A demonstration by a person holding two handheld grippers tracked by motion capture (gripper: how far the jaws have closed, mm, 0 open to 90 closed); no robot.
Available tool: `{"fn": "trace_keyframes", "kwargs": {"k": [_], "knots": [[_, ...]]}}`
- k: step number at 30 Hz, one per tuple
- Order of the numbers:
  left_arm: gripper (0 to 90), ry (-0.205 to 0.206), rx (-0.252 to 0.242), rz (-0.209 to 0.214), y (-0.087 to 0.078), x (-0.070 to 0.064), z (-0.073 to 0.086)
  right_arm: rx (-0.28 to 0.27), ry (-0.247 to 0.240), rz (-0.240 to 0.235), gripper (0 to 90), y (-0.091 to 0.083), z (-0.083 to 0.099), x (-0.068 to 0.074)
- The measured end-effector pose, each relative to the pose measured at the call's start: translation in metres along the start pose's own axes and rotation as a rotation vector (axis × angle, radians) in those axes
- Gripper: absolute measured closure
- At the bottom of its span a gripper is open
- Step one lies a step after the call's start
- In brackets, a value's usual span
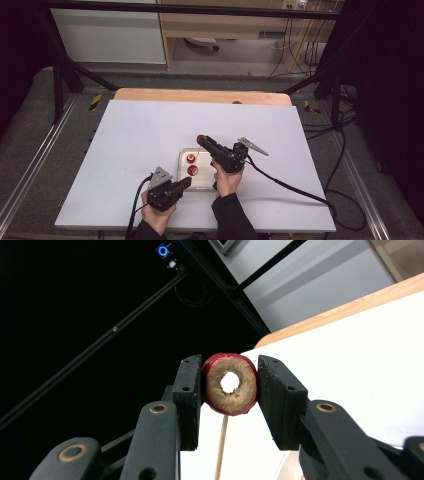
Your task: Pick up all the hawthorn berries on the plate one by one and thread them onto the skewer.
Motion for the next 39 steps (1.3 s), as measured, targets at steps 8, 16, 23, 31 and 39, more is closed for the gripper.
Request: {"fn": "trace_keyframes", "kwargs": {"k": [8,16,23,31,39], "knots": [[88.7,-0.045,-0.029,0.018,0.003,-0.004,-0.006,0.01,0.006,-0.024,64.1,0.003,0.011,-0.001],[89.1,-0.054,-0.009,0.031,0.008,0.0,-0.008,0.047,-0.012,-0.015,64.2,0.0,0.016,0.002],[89.4,-0.04,-0.034,0.014,0.001,0.003,-0.012,0.058,-0.015,-0.021,64.3,-0.002,0.015,0.001],[89.2,-0.022,-0.018,0.006,0.005,0.007,-0.02,0.116,-0.006,-0.034,64.2,0.0,0.031,0.0],[89.1,0.042,0.001,-0.004,0.001,0.014,-0.019,0.138,-0.064,-0.008,56.6,-0.003,0.027,0.002]]}}
Point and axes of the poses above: each handheld gripper's, and its own axes: y roughly forward along the jaws, z roughly out of its underside, x roughly to its left, the point moved 4 cm from there along y, roughly forward along the jaws, and after that the axes turned 10 degrees about x, right-handed, at the moved point
